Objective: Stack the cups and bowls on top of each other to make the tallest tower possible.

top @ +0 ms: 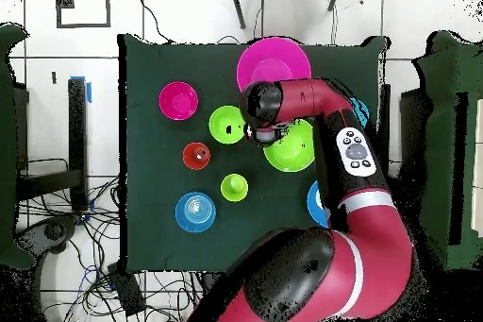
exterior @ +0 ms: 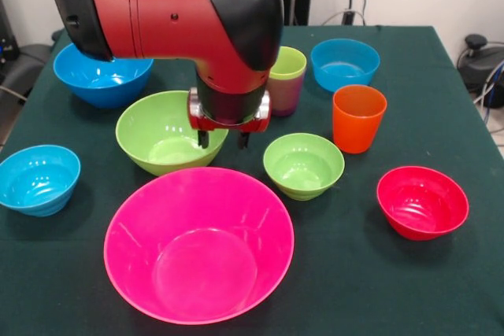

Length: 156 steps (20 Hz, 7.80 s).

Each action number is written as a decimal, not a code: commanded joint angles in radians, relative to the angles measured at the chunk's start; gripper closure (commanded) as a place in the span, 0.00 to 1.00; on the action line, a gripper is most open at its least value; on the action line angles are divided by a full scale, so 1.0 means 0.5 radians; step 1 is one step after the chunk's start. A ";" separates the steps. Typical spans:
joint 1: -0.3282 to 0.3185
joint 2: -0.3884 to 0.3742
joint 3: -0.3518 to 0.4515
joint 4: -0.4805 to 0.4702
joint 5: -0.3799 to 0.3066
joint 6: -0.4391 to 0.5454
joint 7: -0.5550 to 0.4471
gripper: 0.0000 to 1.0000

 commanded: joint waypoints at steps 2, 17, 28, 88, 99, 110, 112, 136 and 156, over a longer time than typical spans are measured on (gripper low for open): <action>0.034 0.107 -0.026 0.082 -0.175 -0.150 -0.401 0.00; -0.045 0.133 -0.025 0.124 -0.162 -0.217 -0.421 0.00; -0.063 0.147 -0.026 0.132 -0.171 -0.259 -0.419 0.00; 0.042 0.123 0.027 -0.171 -0.092 0.319 -0.588 1.00; 0.074 0.120 0.065 -0.324 -0.088 0.591 -0.677 1.00; 0.103 0.106 0.068 -0.409 -0.089 0.756 -0.698 1.00; 0.107 0.104 0.070 -0.425 -0.088 0.789 -0.703 1.00; 0.210 0.142 0.079 -0.717 -0.137 1.127 -0.799 1.00; 0.466 0.264 0.086 -1.004 -0.007 1.456 -0.471 1.00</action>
